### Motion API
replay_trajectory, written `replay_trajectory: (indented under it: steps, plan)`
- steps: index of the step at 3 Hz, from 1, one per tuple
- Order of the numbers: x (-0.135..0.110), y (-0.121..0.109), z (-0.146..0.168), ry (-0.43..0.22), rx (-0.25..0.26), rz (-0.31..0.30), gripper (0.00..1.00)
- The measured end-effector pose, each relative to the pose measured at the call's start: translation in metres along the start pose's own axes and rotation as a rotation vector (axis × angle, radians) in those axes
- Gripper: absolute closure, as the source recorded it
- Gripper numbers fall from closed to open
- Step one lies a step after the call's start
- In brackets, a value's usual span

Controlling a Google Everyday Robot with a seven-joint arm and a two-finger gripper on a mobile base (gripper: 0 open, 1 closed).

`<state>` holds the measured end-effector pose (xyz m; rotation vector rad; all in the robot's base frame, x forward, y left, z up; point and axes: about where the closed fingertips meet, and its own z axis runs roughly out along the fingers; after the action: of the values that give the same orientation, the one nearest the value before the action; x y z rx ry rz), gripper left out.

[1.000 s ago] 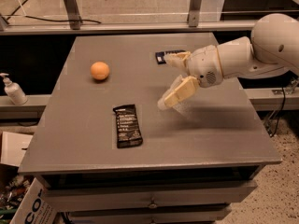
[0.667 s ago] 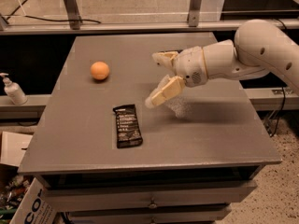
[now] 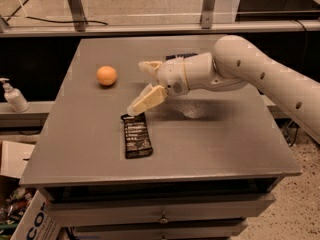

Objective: Move orange near rxbar blueberry

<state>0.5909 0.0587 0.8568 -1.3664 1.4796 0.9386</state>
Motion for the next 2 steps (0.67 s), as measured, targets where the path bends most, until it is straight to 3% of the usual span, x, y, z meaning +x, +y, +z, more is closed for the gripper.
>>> replay_trajectory:
  steps: [2]
  plan:
    - [-0.012,-0.037,0.042,-0.109,0.054,0.048,0.0]
